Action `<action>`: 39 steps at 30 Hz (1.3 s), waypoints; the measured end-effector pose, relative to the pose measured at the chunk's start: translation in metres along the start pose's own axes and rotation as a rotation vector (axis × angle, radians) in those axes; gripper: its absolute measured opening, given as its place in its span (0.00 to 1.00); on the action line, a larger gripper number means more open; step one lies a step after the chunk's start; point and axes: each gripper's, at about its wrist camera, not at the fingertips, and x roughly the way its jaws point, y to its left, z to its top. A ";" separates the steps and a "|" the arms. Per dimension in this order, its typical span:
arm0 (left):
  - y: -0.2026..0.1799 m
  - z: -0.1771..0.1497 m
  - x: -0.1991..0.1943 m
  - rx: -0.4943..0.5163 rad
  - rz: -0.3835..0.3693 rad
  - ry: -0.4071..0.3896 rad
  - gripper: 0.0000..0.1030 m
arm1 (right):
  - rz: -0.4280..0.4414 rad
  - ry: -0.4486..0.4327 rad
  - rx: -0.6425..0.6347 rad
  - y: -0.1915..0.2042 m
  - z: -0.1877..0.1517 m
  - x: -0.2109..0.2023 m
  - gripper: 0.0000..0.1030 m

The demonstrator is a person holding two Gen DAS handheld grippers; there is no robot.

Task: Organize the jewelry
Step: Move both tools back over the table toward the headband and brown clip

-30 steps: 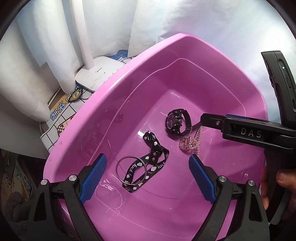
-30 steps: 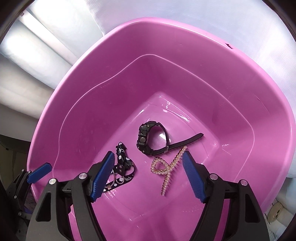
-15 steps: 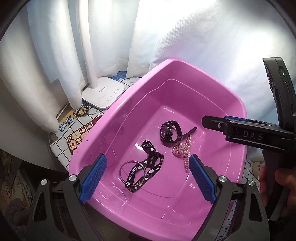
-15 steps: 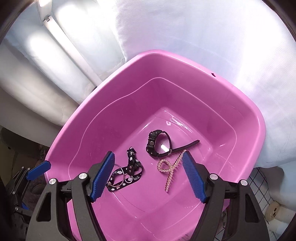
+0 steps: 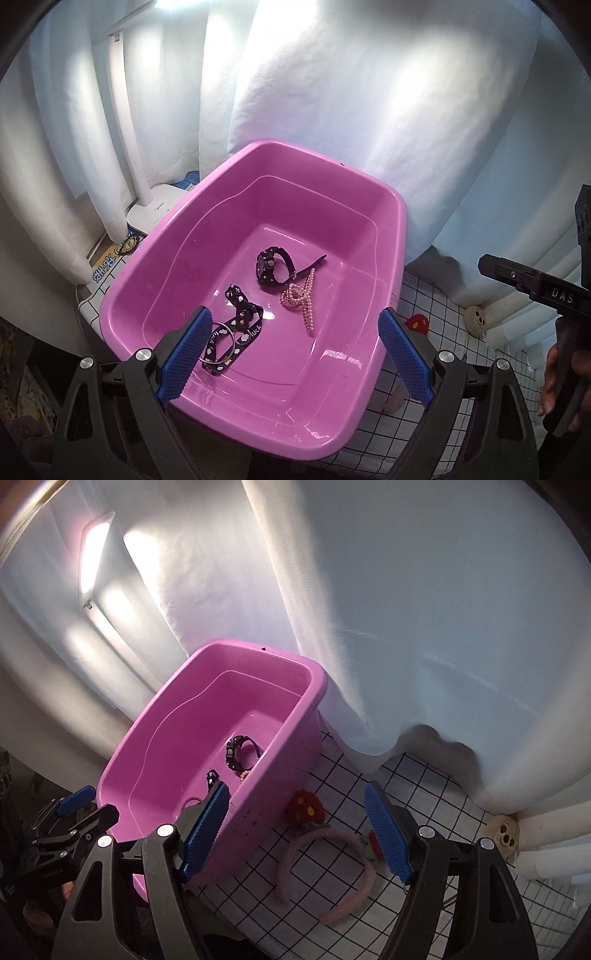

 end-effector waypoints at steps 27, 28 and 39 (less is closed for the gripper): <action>-0.186 -0.162 0.014 -0.014 0.022 0.070 0.90 | -0.066 0.079 0.080 -0.226 -0.216 -0.052 0.70; -0.186 -0.165 0.021 -0.016 0.032 0.078 0.90 | -0.059 0.086 0.082 -0.228 -0.219 -0.045 0.70; -0.175 -0.180 0.110 0.030 0.078 0.106 0.90 | -0.083 0.032 0.098 -0.232 -0.225 0.021 0.70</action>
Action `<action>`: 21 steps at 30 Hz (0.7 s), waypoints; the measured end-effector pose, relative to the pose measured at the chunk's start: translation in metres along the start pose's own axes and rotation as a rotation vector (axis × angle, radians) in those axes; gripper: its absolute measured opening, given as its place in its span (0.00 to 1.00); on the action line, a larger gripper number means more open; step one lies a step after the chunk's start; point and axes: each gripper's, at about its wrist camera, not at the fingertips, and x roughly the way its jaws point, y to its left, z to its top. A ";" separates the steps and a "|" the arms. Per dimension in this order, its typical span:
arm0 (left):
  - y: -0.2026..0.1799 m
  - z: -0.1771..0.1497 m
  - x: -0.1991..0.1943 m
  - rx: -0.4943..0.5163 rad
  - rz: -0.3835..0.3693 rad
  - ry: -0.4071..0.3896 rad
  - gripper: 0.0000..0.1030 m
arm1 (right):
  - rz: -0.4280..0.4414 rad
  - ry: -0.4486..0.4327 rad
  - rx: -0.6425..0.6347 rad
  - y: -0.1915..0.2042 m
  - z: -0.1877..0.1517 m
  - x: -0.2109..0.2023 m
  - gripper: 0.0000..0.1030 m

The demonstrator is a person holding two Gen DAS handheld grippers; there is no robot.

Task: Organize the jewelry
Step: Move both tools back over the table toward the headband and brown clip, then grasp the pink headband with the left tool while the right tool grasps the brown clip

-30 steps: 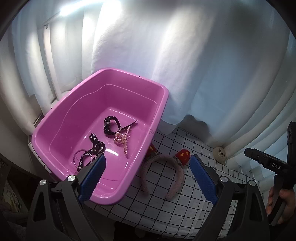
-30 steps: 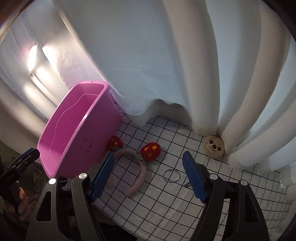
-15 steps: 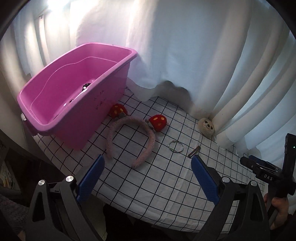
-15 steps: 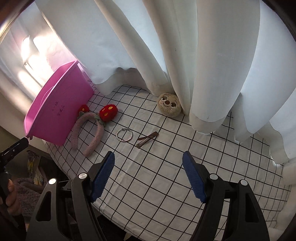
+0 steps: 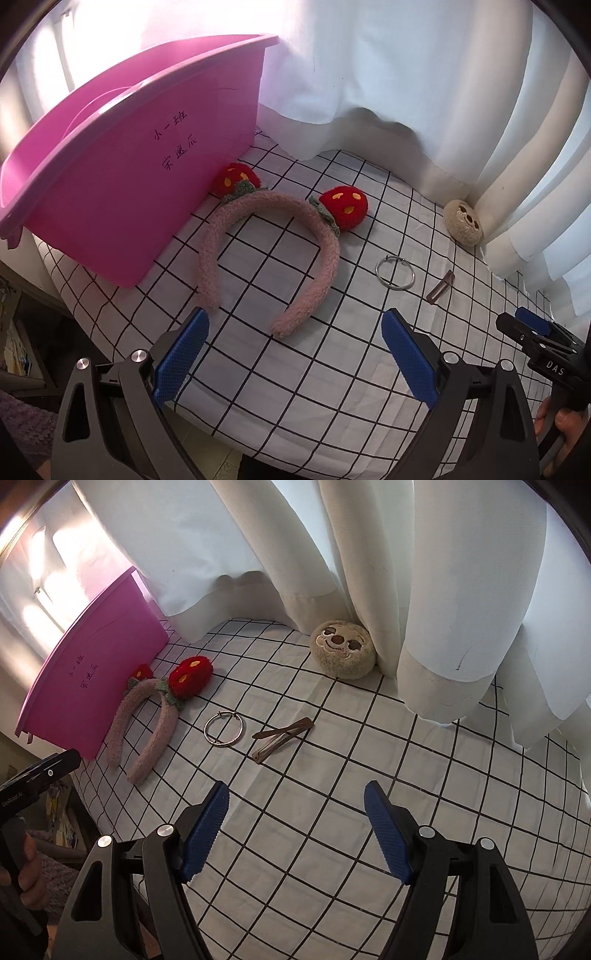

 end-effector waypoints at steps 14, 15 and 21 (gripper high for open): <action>-0.003 0.005 0.072 0.078 -0.014 -0.007 0.90 | -0.103 -0.048 0.088 0.019 0.015 0.064 0.70; -0.003 0.006 0.074 0.077 -0.021 -0.003 0.90 | -0.112 -0.053 0.089 0.020 0.015 0.065 0.70; -0.005 0.010 0.081 0.103 -0.029 -0.010 0.90 | -0.159 -0.051 0.091 0.027 0.018 0.075 0.70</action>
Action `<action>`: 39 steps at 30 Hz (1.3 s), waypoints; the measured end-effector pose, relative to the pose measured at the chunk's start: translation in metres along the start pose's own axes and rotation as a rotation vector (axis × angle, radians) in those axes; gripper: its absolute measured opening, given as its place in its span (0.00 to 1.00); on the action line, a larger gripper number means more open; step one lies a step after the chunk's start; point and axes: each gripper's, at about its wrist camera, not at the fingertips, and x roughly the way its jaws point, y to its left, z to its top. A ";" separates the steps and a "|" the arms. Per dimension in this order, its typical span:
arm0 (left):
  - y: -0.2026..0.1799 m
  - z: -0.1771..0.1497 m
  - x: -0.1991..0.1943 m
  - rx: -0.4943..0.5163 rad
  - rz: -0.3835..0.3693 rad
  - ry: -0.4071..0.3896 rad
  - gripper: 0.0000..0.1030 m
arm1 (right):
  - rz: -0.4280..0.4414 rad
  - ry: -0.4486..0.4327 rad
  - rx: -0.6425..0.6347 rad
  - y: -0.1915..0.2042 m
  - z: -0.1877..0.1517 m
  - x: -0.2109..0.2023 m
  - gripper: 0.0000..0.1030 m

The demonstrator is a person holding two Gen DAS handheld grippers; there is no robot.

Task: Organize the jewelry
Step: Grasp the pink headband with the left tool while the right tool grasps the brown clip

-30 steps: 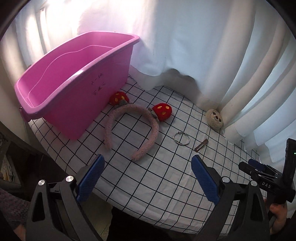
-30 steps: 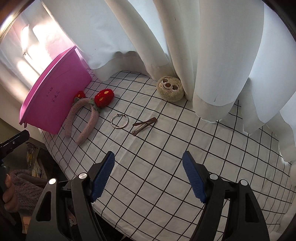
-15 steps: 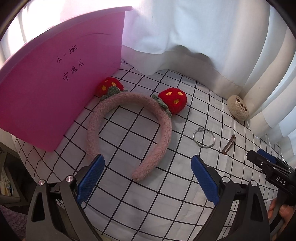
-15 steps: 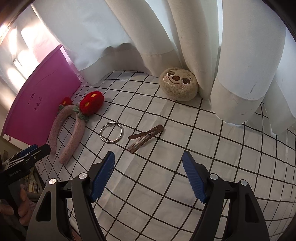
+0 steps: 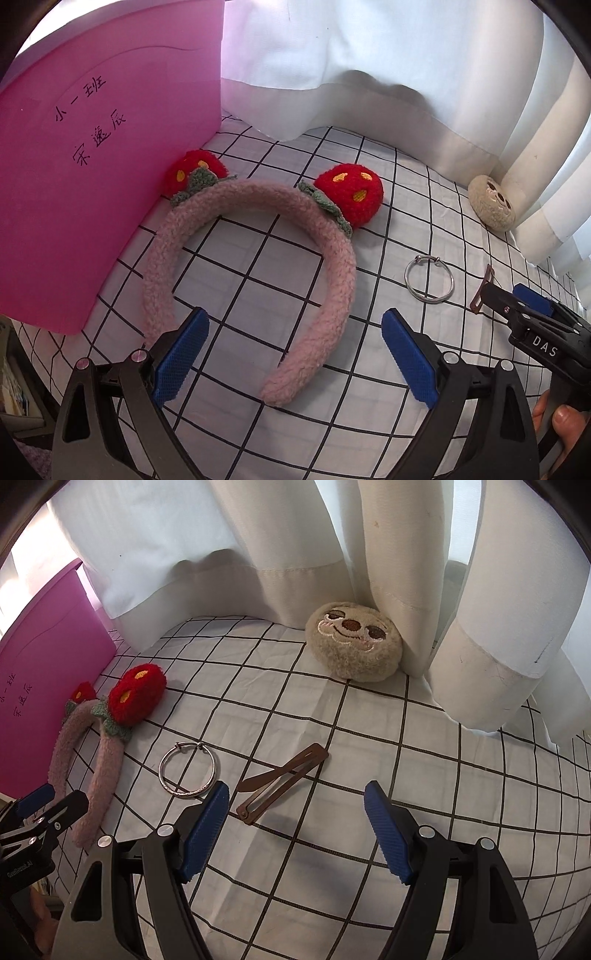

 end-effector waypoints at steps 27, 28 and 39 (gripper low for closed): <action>0.000 0.004 0.033 -0.015 -0.013 0.029 0.90 | -0.114 -0.043 -0.047 0.004 0.000 0.017 0.70; -0.001 0.004 0.035 -0.015 -0.011 0.032 0.90 | -0.113 -0.045 -0.051 0.005 0.000 0.018 0.70; -0.008 0.000 0.039 0.009 0.047 0.012 0.75 | -0.082 -0.065 -0.087 0.011 -0.007 0.010 0.40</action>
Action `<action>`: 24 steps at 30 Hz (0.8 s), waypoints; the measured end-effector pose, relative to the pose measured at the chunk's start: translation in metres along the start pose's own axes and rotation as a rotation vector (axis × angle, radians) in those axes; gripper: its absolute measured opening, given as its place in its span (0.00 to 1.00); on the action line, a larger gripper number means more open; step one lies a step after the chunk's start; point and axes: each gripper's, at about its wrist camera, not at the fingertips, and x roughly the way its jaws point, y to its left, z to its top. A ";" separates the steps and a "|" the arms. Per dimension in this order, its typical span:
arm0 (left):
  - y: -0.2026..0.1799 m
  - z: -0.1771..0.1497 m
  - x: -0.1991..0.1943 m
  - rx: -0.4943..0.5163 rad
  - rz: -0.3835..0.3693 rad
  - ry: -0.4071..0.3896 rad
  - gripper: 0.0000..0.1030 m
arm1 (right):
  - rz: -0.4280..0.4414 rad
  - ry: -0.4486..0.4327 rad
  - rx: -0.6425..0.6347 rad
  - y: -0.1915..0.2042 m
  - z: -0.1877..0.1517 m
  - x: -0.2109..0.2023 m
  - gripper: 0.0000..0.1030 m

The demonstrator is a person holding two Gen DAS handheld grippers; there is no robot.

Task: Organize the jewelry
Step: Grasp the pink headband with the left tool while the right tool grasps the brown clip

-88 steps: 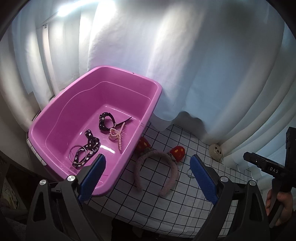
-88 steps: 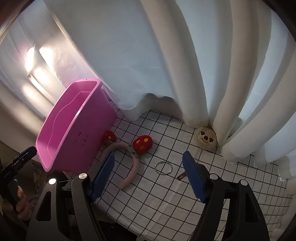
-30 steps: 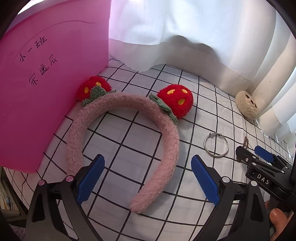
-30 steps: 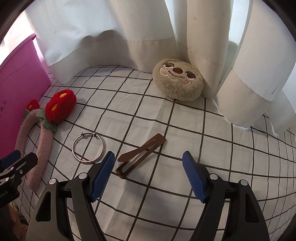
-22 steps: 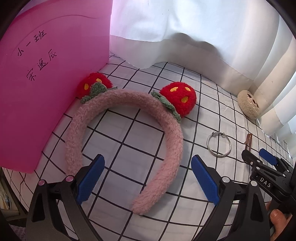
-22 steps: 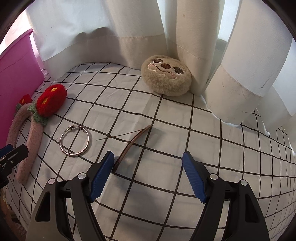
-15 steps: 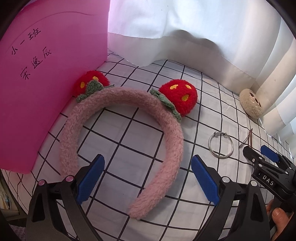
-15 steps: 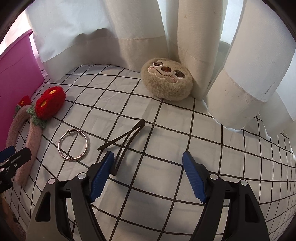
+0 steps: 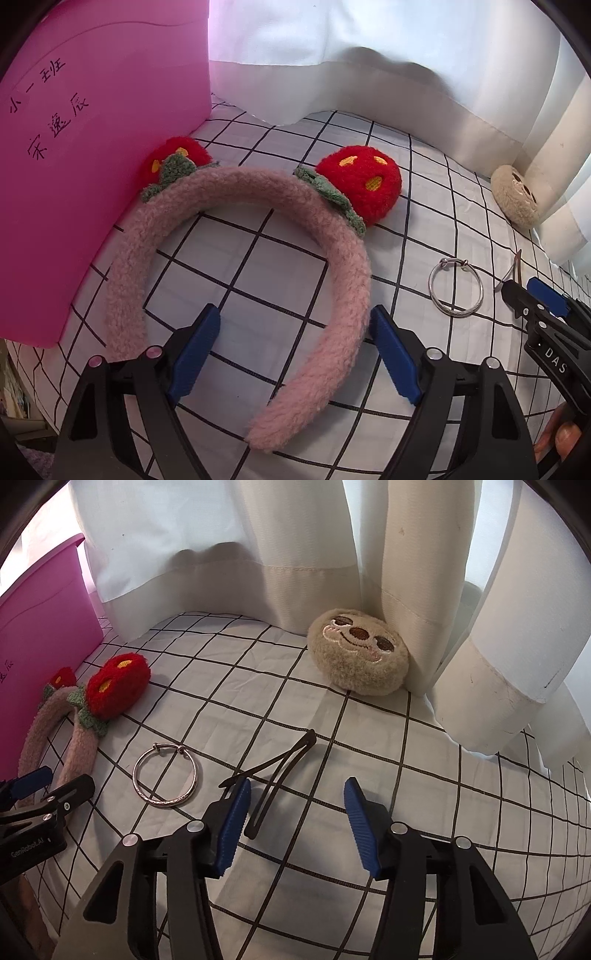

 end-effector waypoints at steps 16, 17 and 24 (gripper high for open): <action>-0.013 -0.009 -0.016 0.055 -0.047 -0.040 0.11 | 0.088 -0.002 -0.008 -0.001 -0.011 -0.010 0.02; -0.013 -0.009 -0.020 0.056 -0.052 -0.056 0.11 | 0.093 -0.003 -0.007 -0.002 -0.011 -0.011 0.02; -0.015 -0.007 -0.048 0.054 -0.090 -0.131 0.09 | 0.139 -0.031 0.014 -0.013 -0.012 -0.027 0.02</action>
